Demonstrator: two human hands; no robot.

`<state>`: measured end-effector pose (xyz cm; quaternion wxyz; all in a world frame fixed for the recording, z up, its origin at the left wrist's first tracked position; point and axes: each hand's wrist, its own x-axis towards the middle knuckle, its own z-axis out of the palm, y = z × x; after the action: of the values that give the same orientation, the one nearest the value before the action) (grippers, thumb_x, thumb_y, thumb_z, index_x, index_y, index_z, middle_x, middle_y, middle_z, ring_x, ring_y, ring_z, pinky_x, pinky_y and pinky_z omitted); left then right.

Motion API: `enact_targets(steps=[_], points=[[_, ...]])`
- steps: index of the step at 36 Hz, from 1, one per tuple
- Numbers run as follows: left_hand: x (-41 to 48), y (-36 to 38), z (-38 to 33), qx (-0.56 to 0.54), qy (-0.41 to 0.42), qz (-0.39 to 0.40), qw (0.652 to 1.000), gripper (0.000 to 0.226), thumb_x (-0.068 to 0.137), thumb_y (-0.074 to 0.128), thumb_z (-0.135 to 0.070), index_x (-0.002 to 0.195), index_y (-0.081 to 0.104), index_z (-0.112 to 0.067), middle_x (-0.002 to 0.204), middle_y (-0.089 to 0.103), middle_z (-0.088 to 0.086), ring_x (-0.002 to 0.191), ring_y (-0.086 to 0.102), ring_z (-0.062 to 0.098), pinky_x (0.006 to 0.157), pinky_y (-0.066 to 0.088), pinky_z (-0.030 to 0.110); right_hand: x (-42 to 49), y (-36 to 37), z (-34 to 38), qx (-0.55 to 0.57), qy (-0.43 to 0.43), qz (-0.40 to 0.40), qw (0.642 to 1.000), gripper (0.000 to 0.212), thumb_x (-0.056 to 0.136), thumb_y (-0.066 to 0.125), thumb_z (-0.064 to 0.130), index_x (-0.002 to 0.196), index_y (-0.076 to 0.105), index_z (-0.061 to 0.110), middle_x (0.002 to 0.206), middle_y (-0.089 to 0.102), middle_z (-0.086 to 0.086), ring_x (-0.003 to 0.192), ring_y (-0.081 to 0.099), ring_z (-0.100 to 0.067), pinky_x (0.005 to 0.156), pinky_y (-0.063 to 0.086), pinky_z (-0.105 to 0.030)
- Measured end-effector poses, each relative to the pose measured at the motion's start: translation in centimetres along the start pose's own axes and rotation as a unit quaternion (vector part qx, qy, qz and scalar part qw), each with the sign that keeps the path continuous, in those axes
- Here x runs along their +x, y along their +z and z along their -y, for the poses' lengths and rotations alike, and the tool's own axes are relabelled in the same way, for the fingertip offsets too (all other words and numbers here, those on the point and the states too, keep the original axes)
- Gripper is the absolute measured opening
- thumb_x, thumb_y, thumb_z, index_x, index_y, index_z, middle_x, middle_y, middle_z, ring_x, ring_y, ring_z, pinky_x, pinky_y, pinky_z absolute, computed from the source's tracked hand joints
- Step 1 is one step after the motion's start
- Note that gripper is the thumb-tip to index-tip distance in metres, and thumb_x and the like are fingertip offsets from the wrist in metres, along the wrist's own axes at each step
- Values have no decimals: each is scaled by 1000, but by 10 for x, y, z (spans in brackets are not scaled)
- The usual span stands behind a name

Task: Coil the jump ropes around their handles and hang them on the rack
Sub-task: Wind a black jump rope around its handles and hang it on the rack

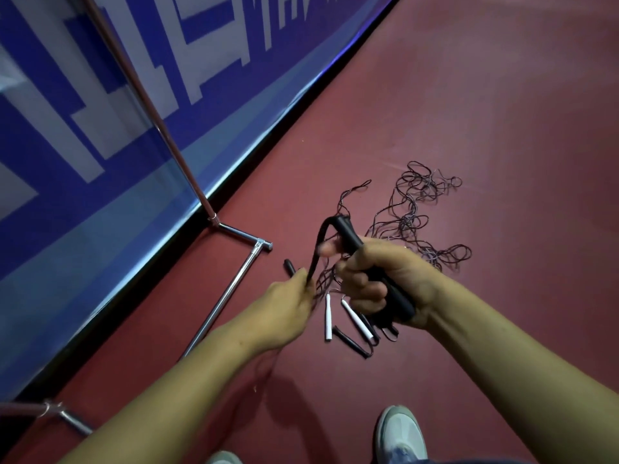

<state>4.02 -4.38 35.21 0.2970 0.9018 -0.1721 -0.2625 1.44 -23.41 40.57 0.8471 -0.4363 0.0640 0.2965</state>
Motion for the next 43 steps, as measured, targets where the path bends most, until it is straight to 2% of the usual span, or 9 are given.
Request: enact_targets(steps=[3,6,9,12,17,25,32,37,43], points=[[-2,2,-3,-23,18,9,1000,19,104,43,-26,118,53,-19,105,69,9,100,66,30,87,52,40,4,9,-8,34,-2,51,998,66,80,44,-1,146,50,7,62,38,-4,38,34,-5,37,25,-19],[-6,2,-8,-23,41,24,999,23,100,42,-32,115,57,-24,109,71,6,104,67,25,89,54,41,10,14,-11,-97,-4,-9,995,56,79,52,-2,135,51,2,63,40,-10,37,36,-11,39,27,-21],[-7,4,-8,3,27,27,999,15,103,42,-35,103,55,-28,109,69,6,99,66,27,84,53,38,11,10,-14,-378,-43,-142,914,31,87,62,-4,113,60,12,68,49,-6,42,45,-14,41,38,-25],[-10,9,-7,19,28,9,999,24,106,41,-35,84,45,-26,95,63,3,79,59,20,69,44,32,10,2,-19,-465,-68,-197,861,33,86,65,0,112,64,21,76,55,1,52,52,-14,49,51,-28],[-12,13,-13,-35,34,17,999,26,107,42,-36,87,50,-22,86,61,-2,73,54,15,64,39,32,13,0,-17,-265,-90,-198,939,33,91,56,-7,120,62,7,104,70,-22,51,47,-20,43,40,-27],[-16,11,-21,-132,0,56,990,30,107,45,-32,95,57,-8,56,58,-2,47,54,8,51,40,18,10,-4,-7,-176,-29,-154,972,22,96,52,0,104,36,12,59,35,-6,42,36,-14,40,33,-25],[-20,8,-29,-66,39,36,996,22,99,52,-22,79,59,-15,64,66,7,55,61,17,55,47,27,10,-15,-12,-382,-21,-221,897,51,90,66,5,117,27,21,90,50,-15,55,47,-17,48,42,-32],[-23,-4,-32,62,125,-5,990,13,93,53,-19,82,58,-22,62,49,-2,56,42,19,60,49,41,10,-21,-18,-577,-64,-220,784,46,87,70,18,109,29,17,93,57,-8,74,58,-24,68,54,-48],[-28,-35,-36,141,208,-109,962,10,92,59,-27,89,66,-20,76,59,-3,74,59,23,67,51,42,-1,-21,-10,-672,-47,-191,714,32,106,42,48,102,31,18,80,59,-10,74,56,-33,68,48,-46]])
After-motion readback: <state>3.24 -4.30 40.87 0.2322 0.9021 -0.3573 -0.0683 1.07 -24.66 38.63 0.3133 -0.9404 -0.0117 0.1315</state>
